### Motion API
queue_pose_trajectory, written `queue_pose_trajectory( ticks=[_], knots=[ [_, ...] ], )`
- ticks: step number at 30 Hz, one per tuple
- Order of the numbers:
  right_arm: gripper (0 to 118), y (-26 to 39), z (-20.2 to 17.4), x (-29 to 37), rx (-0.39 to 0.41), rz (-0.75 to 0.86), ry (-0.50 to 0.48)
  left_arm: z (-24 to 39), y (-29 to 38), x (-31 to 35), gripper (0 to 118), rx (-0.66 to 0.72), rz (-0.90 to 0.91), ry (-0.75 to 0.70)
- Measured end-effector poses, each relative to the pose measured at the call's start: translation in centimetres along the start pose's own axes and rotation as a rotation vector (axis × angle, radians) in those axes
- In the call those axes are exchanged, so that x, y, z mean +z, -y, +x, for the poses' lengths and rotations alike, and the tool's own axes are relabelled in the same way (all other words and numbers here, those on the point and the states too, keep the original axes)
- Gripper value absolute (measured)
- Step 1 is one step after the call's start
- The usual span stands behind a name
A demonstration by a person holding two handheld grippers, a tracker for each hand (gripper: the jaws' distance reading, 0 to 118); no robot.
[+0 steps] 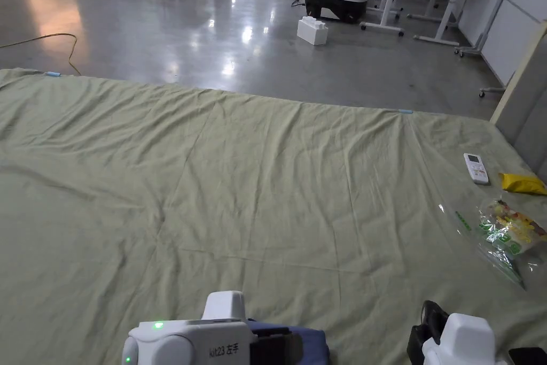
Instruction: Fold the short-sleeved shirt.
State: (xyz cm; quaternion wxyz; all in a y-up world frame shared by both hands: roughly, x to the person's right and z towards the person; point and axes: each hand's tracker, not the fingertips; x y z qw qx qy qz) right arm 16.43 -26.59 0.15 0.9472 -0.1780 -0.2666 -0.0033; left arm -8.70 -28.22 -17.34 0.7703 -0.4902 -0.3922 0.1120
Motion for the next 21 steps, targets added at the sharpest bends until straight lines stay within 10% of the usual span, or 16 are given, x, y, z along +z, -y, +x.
queue_pose_trajectory(
  ticks=[3,6,9,21],
  knots=[
    [1,0.2,-0.1,-0.1,-0.02,-0.022,-0.005,0.1,0.4,-1.5,68,0.0,-0.035,-0.026],
    [1,0.2,-0.1,0.0,-0.02,-0.018,-0.006,0.8,1.8,-4.0,24,-0.005,-0.106,-0.002],
    [1,0.3,0.0,0.1,-0.02,-0.02,-0.007,1.1,3.7,-6.8,10,0.009,-0.197,-0.046],
    [1,1.0,0.8,0.4,-0.019,-0.035,0.008,1.9,6.4,-7.9,8,-0.151,-0.151,-0.056]
  ],
)
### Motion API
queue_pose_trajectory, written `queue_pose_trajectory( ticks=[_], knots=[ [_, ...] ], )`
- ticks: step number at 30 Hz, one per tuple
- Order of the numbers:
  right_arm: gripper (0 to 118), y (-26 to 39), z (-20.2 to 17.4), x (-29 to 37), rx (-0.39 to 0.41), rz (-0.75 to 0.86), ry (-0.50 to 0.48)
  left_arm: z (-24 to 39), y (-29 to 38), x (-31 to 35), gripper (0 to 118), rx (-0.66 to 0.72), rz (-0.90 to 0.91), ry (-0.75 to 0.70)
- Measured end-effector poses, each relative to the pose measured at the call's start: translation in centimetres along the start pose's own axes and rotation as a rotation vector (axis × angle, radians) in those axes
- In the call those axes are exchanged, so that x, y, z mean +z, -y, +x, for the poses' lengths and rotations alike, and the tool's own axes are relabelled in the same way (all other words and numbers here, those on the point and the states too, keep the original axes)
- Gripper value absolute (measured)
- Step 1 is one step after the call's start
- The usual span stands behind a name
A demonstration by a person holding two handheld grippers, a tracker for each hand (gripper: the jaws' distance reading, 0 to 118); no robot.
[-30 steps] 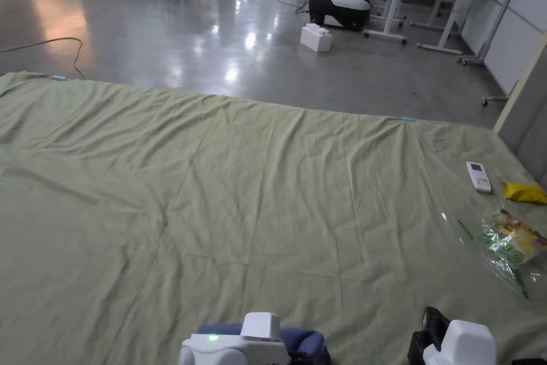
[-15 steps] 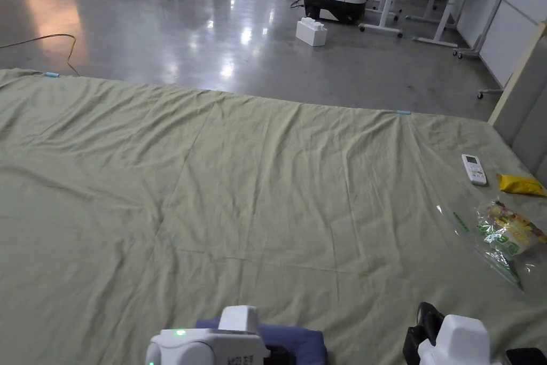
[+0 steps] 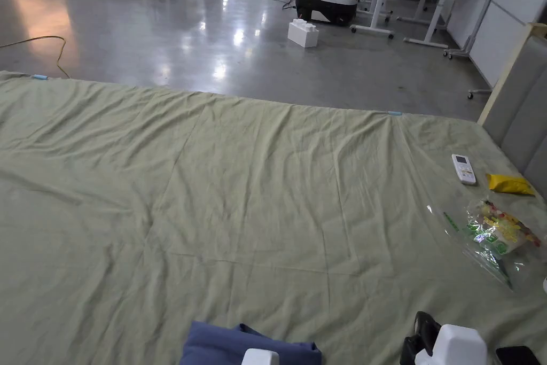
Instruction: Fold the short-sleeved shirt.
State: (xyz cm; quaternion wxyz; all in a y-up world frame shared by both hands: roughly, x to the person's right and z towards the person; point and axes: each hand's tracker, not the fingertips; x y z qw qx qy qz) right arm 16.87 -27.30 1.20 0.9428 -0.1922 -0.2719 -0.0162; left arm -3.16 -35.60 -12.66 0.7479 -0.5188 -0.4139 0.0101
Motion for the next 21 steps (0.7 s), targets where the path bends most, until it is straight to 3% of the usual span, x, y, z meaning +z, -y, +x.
queue_pose_trajectory(
  ticks=[10,17,21],
  knots=[
    [1,-1.6,-0.7,0.1,0.005,0.053,-0.002,-1.3,-4.4,10.2,8,-0.086,0.37,-0.016],
    [1,-4.4,-2.0,-0.1,0.003,0.143,0.001,-3.9,-6.7,16.7,8,-0.204,0.752,-0.348],
    [1,-6.0,-2.9,-0.2,0.005,0.198,0.002,-5.1,-7.1,18.4,8,-0.204,0.843,-0.475]
  ],
)
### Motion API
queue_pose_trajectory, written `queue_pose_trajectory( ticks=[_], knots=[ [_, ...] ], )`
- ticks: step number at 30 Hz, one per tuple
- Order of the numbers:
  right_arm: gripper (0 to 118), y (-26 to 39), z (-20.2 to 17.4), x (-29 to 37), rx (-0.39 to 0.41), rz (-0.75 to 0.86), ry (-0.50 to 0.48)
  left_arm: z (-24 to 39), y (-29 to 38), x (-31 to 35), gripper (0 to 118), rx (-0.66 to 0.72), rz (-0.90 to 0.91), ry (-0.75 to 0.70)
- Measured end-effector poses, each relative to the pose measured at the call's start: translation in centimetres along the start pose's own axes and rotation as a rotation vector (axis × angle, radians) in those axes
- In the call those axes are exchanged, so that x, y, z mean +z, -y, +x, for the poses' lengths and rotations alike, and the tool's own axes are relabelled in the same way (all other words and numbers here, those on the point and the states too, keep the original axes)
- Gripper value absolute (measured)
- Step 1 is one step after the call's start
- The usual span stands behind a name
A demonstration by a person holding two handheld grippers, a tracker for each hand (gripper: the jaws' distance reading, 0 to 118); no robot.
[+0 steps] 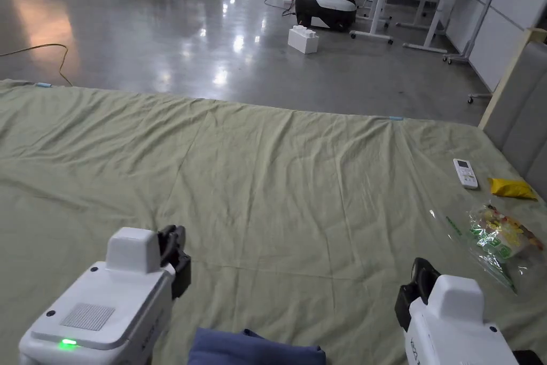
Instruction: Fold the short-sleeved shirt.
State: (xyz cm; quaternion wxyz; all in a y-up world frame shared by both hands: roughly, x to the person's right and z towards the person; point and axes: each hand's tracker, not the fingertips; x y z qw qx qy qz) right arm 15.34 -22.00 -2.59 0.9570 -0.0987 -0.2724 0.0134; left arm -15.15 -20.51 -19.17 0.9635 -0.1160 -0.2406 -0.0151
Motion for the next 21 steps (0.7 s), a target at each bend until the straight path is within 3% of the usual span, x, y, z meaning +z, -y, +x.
queue_pose_trajectory(
  ticks=[15,21],
  knots=[
    [1,-4.0,-1.5,-0.7,0.05,0.135,0.019,-3.9,-1.0,0.3,8,-0.031,0.106,-0.144],
    [1,0.2,-3.3,1.4,0.093,-0.036,-0.1,-5.3,0.2,0.8,8,0.022,0.062,-0.156]
  ],
)
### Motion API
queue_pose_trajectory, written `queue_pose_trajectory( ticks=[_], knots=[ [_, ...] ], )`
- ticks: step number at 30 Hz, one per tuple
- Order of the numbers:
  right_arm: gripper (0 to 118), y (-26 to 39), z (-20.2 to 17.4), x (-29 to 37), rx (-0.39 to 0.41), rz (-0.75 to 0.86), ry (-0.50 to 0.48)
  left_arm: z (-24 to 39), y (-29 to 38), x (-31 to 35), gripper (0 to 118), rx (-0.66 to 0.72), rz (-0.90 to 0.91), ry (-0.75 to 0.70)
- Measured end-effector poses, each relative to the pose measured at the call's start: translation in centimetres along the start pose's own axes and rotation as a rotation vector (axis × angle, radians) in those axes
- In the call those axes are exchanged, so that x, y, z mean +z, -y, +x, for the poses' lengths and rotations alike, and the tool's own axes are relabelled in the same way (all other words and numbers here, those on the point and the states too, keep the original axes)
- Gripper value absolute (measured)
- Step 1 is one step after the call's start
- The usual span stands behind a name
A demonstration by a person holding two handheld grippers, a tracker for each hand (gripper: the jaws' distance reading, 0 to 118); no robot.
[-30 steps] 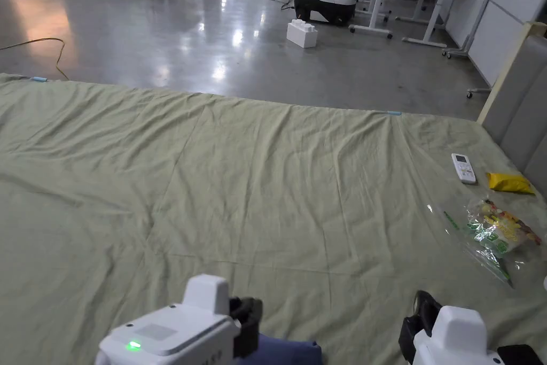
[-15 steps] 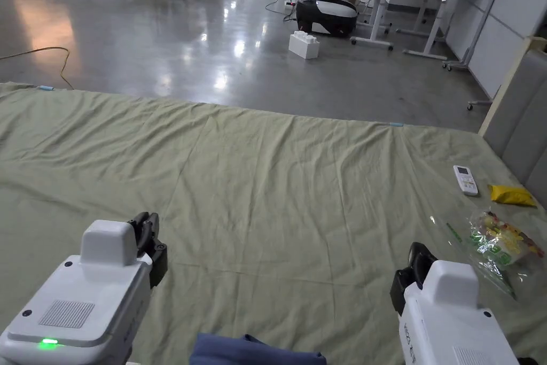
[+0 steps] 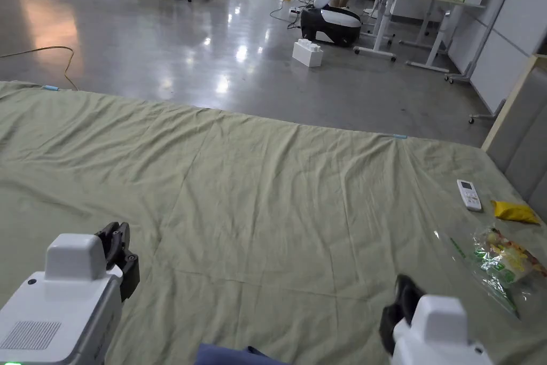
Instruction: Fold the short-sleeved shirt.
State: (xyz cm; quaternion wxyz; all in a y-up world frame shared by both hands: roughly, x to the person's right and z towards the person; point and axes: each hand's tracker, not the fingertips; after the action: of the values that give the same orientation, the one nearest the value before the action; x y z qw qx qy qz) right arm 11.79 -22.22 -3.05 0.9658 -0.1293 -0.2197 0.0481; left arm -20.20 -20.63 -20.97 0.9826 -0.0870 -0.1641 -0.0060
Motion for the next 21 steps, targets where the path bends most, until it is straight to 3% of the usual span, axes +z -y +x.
queue_pose_trajectory(
  ticks=[3,5,10,18,19,21],
  knots=[
    [1,3.5,-2.8,1.0,0.019,-0.08,-0.066,-0.5,1.2,0.2,8,0.008,-0.032,-0.003],
    [1,6.1,-5.0,1.1,-0.025,-0.185,-0.126,-0.8,2.2,0.2,8,0.021,-0.069,0.002],
    [1,9.7,-9.0,0.0,0.04,-0.256,-0.174,-1.6,4.4,0.8,8,0.055,-0.14,0.021],
    [1,13.9,-9.7,-3.3,0.112,-0.354,-0.094,-2.6,8.7,0.9,9,0.171,-0.393,0.151],
    [1,14.2,-9.6,-3.6,0.109,-0.358,-0.082,-2.8,9.3,0.7,11,0.201,-0.419,0.17],
    [1,14.3,-9.3,-3.7,0.104,-0.362,-0.069,-2.9,10.5,-0.1,26,0.26,-0.498,0.249]
  ],
)
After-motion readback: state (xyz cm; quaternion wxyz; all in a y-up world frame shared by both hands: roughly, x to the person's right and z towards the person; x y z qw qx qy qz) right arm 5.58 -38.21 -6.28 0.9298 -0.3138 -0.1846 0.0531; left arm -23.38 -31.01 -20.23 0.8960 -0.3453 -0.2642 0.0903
